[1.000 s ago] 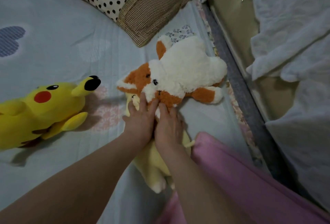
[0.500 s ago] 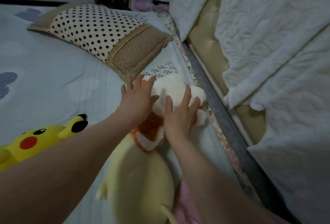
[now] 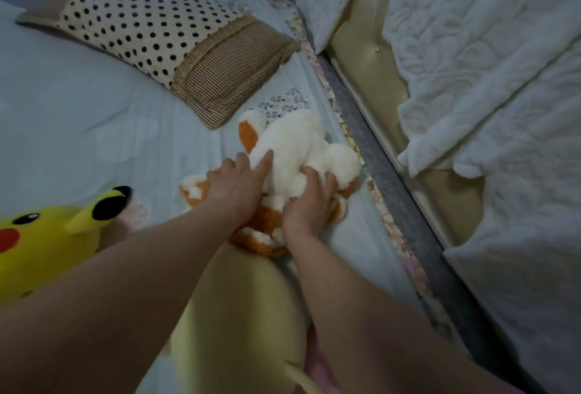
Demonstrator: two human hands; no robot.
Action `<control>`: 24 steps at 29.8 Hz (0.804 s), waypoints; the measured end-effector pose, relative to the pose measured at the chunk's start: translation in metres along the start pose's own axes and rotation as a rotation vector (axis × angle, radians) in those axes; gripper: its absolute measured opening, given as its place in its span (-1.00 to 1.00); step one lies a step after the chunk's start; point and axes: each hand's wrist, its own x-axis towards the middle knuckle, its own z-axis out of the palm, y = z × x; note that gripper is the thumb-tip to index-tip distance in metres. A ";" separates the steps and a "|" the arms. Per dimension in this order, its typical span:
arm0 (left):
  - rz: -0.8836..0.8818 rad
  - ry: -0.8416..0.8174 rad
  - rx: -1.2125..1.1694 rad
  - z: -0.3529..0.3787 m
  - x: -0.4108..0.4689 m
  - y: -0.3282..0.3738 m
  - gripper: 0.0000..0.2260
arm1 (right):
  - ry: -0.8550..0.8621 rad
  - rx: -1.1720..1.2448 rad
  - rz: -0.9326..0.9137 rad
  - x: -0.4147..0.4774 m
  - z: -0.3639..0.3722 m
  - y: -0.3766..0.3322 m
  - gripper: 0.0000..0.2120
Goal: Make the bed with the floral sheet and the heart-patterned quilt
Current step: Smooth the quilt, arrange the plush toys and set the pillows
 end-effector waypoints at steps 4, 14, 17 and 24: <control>0.112 0.255 -0.008 -0.038 -0.046 -0.004 -0.38 | 0.202 0.106 -0.105 -0.026 -0.034 -0.013 -0.64; -0.191 0.521 -0.074 -0.119 -0.176 -0.117 -0.23 | 0.024 0.189 -0.363 -0.136 -0.048 -0.147 -0.60; -0.302 0.568 -0.085 -0.145 -0.233 -0.170 -0.29 | -0.112 0.175 -0.501 -0.188 -0.038 -0.197 -0.60; -0.522 0.567 -0.118 -0.188 -0.335 -0.256 -0.36 | -0.262 0.212 -0.600 -0.287 -0.014 -0.286 -0.64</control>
